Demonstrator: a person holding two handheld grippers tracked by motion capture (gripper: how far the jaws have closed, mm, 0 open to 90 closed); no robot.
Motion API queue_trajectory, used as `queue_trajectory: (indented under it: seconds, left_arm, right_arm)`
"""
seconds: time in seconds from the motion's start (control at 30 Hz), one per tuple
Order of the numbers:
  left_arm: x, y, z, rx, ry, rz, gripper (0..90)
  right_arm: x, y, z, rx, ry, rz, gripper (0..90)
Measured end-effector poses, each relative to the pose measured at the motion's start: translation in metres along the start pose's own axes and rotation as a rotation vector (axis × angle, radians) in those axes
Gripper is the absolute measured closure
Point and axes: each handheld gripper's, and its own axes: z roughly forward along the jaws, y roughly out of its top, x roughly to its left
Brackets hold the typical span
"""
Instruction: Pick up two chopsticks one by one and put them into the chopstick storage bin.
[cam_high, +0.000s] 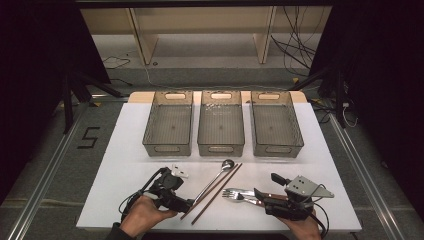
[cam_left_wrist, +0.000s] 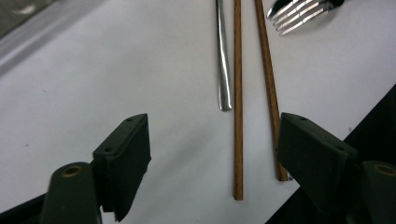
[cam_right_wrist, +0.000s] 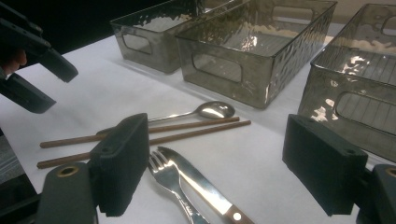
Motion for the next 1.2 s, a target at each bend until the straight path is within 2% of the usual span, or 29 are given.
queue_trajectory:
  seconds: [0.1, 0.2, 0.27, 0.4, 0.43, 0.6, 0.73, 0.9, 1.0, 1.2]
  left_arm:
    - [-0.003, 0.003, 0.005, 0.068, -0.005, 0.030, 29.2]
    - [-0.008, 0.007, 0.012, 0.115, -0.010, 0.053, 37.7]
    - [-0.009, 0.009, 0.017, 0.154, -0.017, 0.074, 39.0]
    - [-0.010, 0.012, 0.025, 0.200, -0.013, 0.096, 44.9]
    - [-0.011, 0.012, 0.027, 0.201, -0.016, 0.093, 46.3]
    - [-0.018, 0.014, 0.034, 0.250, -0.031, 0.133, 55.8]
    - [-0.020, 0.016, 0.038, 0.270, -0.034, 0.153, 61.9]
    - [-0.021, 0.018, 0.043, 0.290, -0.033, 0.156, 68.8]
    - [-0.021, 0.018, 0.048, 0.301, -0.048, 0.156, 69.7]
    - [-0.020, 0.019, 0.048, 0.309, -0.038, 0.152, 73.6]
  right_arm:
    - [0.000, 0.000, 0.001, 0.003, 0.001, -0.001, 23.7]
    - [0.002, 0.000, 0.001, 0.004, 0.005, -0.013, 23.7]
    - [0.002, 0.000, 0.001, 0.003, 0.006, -0.015, 23.7]
    - [0.002, 0.000, 0.000, 0.005, 0.007, -0.016, 23.7]
    - [0.002, 0.000, 0.000, 0.004, 0.008, -0.014, 23.7]
    - [0.002, 0.000, 0.000, 0.005, 0.009, -0.015, 23.8]
    - [0.002, 0.000, 0.001, 0.009, 0.009, -0.018, 23.8]
    - [0.002, 0.000, 0.001, 0.011, 0.011, -0.021, 24.3]
    - [0.002, 0.000, 0.000, 0.012, 0.011, -0.023, 24.4]
    - [0.002, 0.000, 0.001, 0.013, 0.010, -0.022, 24.5]
